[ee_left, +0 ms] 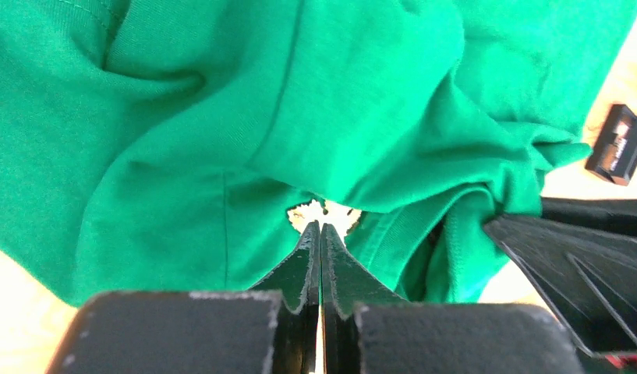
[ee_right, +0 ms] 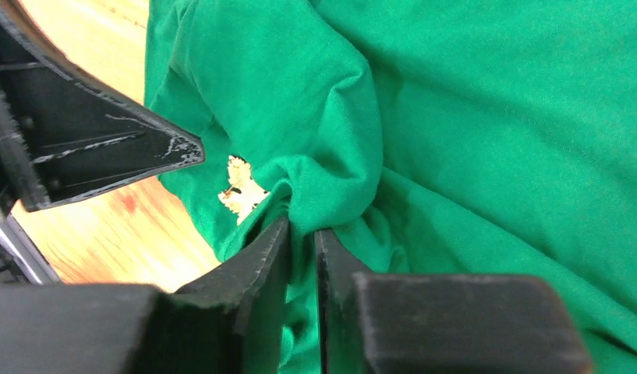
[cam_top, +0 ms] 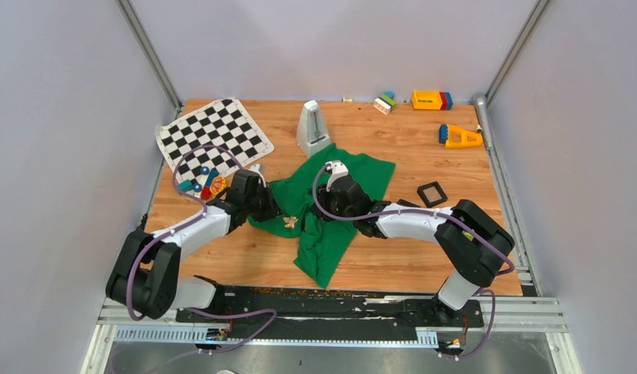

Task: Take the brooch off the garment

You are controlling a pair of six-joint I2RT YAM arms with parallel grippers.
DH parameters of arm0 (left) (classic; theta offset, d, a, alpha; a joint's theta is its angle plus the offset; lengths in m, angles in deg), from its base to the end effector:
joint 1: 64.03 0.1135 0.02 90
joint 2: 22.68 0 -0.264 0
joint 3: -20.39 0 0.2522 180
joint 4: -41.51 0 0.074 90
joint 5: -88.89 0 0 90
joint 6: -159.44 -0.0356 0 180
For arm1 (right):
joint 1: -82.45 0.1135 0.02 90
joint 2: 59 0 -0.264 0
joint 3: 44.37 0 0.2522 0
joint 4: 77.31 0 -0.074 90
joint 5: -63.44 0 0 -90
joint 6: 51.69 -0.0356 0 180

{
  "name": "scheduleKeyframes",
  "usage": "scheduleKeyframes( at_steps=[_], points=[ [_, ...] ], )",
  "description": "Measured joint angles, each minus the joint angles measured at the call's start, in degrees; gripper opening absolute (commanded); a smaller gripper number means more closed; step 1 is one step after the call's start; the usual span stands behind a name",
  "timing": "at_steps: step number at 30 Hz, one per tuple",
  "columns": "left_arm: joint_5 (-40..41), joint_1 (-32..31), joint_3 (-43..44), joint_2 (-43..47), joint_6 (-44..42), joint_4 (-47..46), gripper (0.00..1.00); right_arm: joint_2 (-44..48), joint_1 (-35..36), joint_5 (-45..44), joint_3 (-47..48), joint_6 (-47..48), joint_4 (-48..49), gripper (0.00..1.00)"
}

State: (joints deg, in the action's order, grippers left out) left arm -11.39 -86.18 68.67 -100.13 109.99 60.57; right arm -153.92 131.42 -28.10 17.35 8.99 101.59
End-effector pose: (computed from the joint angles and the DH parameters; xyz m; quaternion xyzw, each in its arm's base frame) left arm 0.2342 -0.1022 0.1670 -0.1172 0.9237 -0.2562 0.2597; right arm 0.2267 0.2590 0.1767 -0.1447 0.8722 0.2857 0.3698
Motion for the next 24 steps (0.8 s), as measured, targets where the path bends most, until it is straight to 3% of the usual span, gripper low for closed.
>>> scheduleKeyframes(
  at_steps=[2, 4, 8, 13, 18, 24],
  points=[
    [0.1, 0.0, 0.0, 2.3, -0.4, 1.0, 0.00, 0.0, 0.0, 0.0, 0.0, -0.3, 0.0, 0.45],
    [0.1, 0.0, 0.0, 4.1, -0.8, 2.1, 0.00, -0.1, 0.0, 0.5, 0.1, 0.0, 0.0, 0.51],
    [0.0, 0.0, 0.0, 6.1, -1.3, 4.2, 0.00, -0.5, 0.0, 3.6, 0.1, 0.3, 0.4, 0.55],
    [0.0, 0.0, 0.0, 6.9, -2.6, 6.0, 0.08, -0.5, 0.0, 6.3, 0.1, 0.5, 1.3, 0.66],
    [-0.1, 0.0, 0.0, 5.8, -4.5, 7.0, 0.12, 0.2, 1.5, 1.6, 0.7, 0.3, -2.9, 0.77],
    [-1.4, 0.0, 0.0, 1.4, -5.4, 6.9, 0.15, -1.3, 2.8, 1.1, 4.8, -2.7, -7.8, 0.74]
  ],
)
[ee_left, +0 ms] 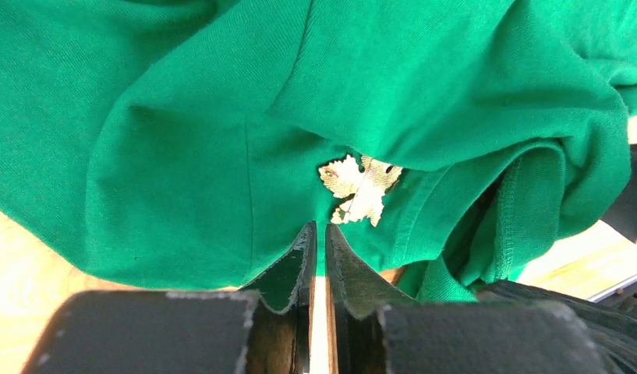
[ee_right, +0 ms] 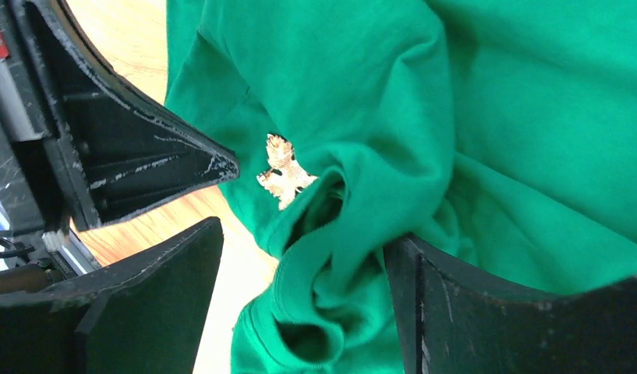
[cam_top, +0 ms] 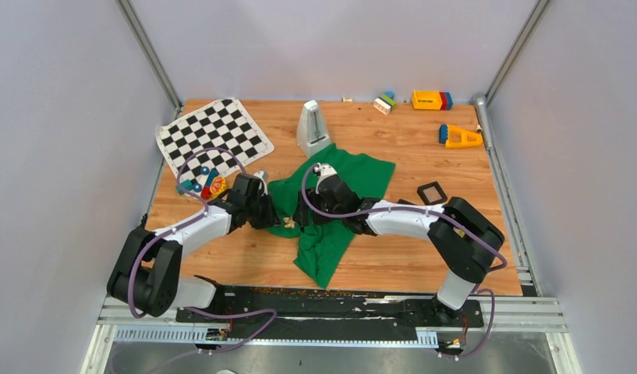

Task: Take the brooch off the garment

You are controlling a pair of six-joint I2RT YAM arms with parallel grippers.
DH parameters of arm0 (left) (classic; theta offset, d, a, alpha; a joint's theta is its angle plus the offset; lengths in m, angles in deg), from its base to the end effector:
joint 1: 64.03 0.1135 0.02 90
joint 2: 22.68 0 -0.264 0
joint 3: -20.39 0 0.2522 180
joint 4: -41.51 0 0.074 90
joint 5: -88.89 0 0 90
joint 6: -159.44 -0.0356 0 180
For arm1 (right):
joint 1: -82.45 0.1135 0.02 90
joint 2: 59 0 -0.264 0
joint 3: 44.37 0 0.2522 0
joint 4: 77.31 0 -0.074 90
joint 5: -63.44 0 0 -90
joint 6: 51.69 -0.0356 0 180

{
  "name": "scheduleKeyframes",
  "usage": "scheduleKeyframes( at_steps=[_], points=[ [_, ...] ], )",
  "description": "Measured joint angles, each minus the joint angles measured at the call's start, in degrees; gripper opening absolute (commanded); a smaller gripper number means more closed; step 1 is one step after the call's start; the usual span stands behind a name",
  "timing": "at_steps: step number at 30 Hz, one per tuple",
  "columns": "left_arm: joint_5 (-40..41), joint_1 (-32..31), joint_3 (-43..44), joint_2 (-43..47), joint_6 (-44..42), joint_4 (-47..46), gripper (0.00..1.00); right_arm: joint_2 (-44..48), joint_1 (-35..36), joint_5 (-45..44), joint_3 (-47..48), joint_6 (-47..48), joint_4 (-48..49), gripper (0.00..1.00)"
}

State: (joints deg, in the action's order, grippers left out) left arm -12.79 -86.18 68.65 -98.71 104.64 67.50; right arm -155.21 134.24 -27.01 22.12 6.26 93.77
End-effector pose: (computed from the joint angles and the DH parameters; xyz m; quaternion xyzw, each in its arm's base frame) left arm 0.2231 -0.0986 0.1644 -0.0760 0.9429 -0.2333 0.2250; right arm 0.2187 0.2773 0.1825 -0.1528 0.8882 0.2869 0.3248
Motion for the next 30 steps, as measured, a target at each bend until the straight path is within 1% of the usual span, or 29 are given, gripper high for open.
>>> scheduleKeyframes(
  at_steps=[2, 6, 9, 10, 11, 14, 17, 20, 21, 24, 26, 30],
  points=[
    [-0.5, 0.0, -0.1, -0.5, 0.0, -0.2, 0.15, -2.9, 0.0, 1.5, 2.0, -1.3, 0.0, 0.70],
    [-1.5, 0.0, -0.6, -0.9, 0.0, -1.5, 0.15, -9.0, 0.0, 3.6, 4.4, -3.3, -0.2, 0.59],
    [-2.6, 0.0, -1.0, -2.0, 0.1, -2.9, 0.15, -10.7, -0.1, 4.2, 6.3, -4.3, 0.1, 0.52],
    [-3.3, 0.0, -1.2, -2.5, 0.1, -3.6, 0.15, -11.4, -0.2, 4.5, 6.8, -4.6, 0.1, 0.47],
    [-4.0, 0.0, -1.4, -3.1, 0.2, -4.4, 0.15, -11.9, -0.3, 4.7, 7.0, -4.9, 0.4, 0.40],
    [-6.4, 0.0, -2.0, -4.9, 0.5, -6.8, 0.15, -13.1, -1.0, 5.9, 7.5, -5.9, 0.9, 0.30],
    [-7.7, 0.0, -2.8, -5.2, 0.7, -8.4, 0.15, -13.7, -2.3, 8.7, 7.3, -6.5, 1.9, 0.13],
    [-7.9, 0.0, -3.3, -4.5, 0.7, -8.6, 0.16, -13.9, -3.3, 10.8, 6.3, -7.0, 3.2, 0.01],
    [-7.7, 0.0, -3.6, -3.8, 0.6, -8.2, 0.16, -13.9, -3.5, 11.3, 6.0, -6.9, 3.7, 0.00],
    [-6.8, 0.1, -4.2, -0.4, 0.6, -6.6, 0.26, -13.6, -3.9, 12.7, 4.1, -7.0, 6.7, 0.00],
    [-6.1, 0.3, -4.2, 2.5, 0.6, -5.6, 0.28, -12.9, -4.1, 13.4, 2.6, -6.9, 8.2, 0.00],
    [-4.4, 0.9, -4.2, 6.5, 1.0, -4.5, 0.27, -11.9, -4.4, 14.4, 0.7, -6.9, 9.6, 0.00]
  ],
)
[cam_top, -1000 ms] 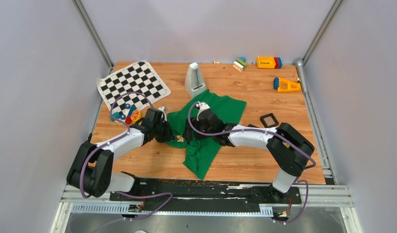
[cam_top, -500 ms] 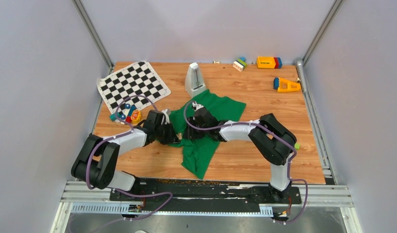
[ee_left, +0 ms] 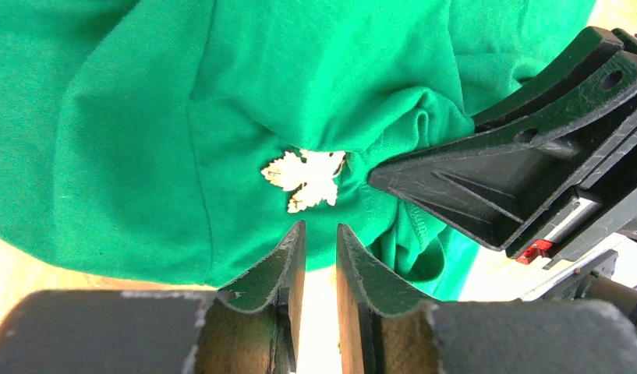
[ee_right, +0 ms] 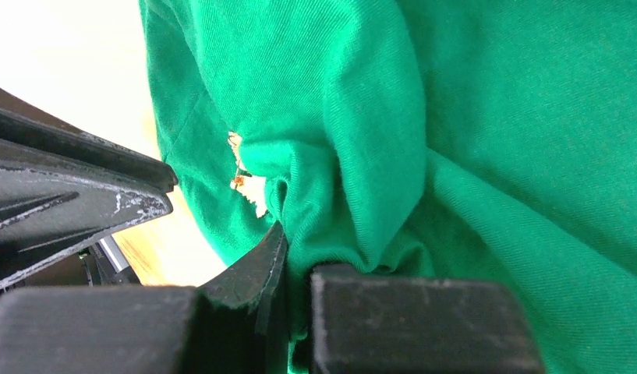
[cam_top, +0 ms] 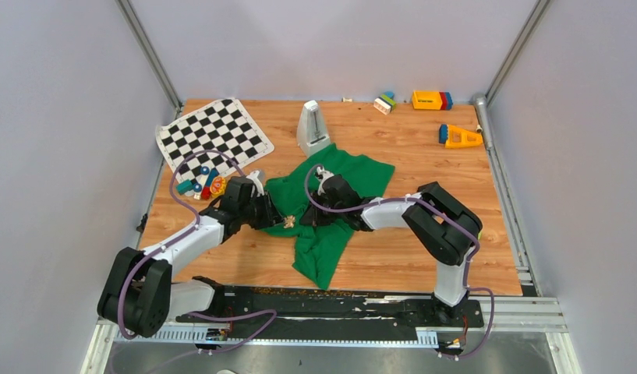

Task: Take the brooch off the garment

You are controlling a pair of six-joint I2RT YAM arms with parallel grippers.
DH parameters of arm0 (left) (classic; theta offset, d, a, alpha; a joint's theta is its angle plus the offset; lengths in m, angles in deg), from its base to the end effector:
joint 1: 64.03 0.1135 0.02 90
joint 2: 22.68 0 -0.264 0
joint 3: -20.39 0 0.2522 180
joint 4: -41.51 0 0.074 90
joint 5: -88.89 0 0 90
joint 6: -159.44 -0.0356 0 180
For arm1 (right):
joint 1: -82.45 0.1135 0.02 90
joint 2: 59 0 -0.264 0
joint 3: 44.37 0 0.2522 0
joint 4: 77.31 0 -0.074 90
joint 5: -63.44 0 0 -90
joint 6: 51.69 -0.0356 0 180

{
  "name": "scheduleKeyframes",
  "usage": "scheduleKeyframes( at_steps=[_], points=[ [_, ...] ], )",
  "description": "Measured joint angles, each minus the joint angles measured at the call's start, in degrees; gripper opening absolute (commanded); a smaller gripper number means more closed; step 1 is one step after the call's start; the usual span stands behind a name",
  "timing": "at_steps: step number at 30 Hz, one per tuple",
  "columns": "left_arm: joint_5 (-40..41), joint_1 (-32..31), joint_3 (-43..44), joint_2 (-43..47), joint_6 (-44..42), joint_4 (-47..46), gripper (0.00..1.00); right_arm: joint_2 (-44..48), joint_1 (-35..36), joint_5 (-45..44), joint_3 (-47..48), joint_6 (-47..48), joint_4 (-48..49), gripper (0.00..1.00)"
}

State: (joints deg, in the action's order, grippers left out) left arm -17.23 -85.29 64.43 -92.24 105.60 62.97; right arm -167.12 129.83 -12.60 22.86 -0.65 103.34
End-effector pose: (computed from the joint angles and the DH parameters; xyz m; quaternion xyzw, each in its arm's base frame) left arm 0.2100 -0.0923 0.1731 -0.0685 0.9201 -0.2888 0.2557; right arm 0.2480 0.2822 0.1292 -0.1171 0.8943 0.3661 0.2291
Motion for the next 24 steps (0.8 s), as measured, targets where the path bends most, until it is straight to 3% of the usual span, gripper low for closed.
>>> scheduleKeyframes(
  at_steps=[21, 24],
  points=[
    [4.9, -3.8, 5.8, -8.5, -0.8, 4.4, 0.26, 0.2, -0.2, 1.6, -0.3, 0.0, 0.6, 0.01],
    [4.8, -4.2, 6.6, -11.2, -1.0, 3.7, 0.21, 0.2, -0.2, 1.7, -0.3, 0.0, 0.7, 0.01]
  ],
)
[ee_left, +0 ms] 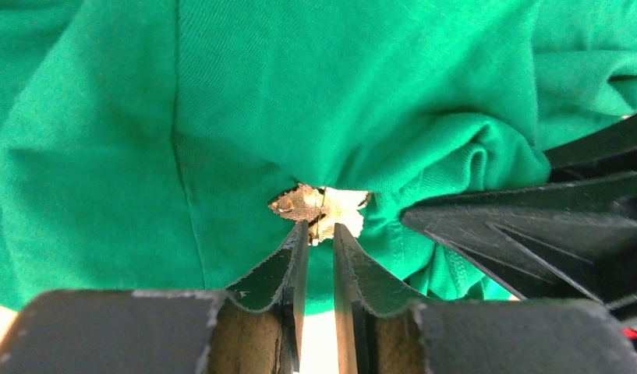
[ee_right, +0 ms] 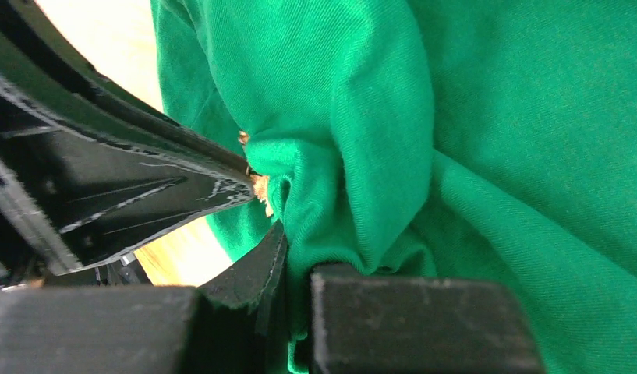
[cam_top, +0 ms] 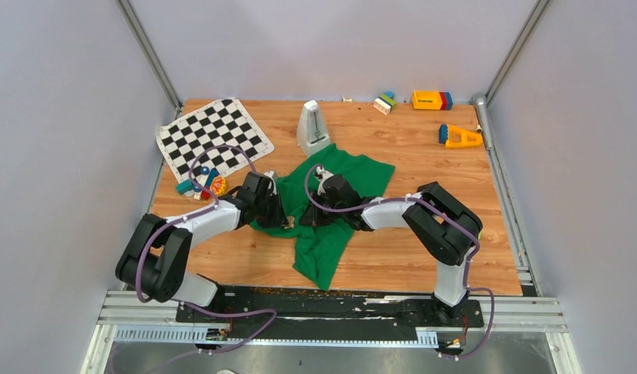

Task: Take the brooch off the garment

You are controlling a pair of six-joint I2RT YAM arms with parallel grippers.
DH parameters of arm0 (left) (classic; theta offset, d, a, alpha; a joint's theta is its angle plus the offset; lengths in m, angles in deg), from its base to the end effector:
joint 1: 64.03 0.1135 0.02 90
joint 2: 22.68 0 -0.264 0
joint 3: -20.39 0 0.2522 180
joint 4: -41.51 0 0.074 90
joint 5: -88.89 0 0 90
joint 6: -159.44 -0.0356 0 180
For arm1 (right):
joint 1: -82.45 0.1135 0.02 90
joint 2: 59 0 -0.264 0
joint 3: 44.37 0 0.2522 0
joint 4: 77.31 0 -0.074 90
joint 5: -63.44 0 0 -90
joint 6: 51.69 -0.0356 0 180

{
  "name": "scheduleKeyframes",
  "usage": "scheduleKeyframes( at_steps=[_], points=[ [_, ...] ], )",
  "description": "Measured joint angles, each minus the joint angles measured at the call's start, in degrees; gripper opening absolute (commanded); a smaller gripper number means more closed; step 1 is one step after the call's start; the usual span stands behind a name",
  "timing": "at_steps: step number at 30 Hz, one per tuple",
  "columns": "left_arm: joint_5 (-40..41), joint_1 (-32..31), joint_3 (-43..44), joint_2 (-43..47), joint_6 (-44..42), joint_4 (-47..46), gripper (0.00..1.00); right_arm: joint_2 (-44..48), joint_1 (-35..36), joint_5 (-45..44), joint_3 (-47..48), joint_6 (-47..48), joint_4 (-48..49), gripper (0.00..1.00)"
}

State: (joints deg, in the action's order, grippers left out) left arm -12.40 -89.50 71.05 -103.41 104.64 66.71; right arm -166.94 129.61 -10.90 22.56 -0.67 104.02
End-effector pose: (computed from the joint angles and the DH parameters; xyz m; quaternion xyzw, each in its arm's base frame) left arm 0.2297 -0.1171 0.1582 -0.0513 0.9489 -0.2310 0.2089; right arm 0.2479 0.2815 0.1300 -0.1217 0.8903 0.3777 0.2235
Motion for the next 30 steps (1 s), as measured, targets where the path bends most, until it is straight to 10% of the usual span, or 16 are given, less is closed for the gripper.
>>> scheduleKeyframes(
  at_steps=[6, 17, 30],
  points=[
    [-0.2, -0.8, 2.4, -4.4, -0.6, -0.3, 0.00, 0.0, 0.0, 0.1, 0.0, 0.0, 0.2, 0.02],
    [3.9, -1.1, 6.7, -1.5, -3.3, 9.3, 0.00, 2.1, -1.1, -2.1, -0.9, 0.3, -1.4, 0.46],
    [2.3, -1.1, 9.7, -0.3, -5.4, 15.8, 0.00, 18.3, -1.7, -6.0, -8.7, 3.8, 0.6, 0.54]
  ],
)
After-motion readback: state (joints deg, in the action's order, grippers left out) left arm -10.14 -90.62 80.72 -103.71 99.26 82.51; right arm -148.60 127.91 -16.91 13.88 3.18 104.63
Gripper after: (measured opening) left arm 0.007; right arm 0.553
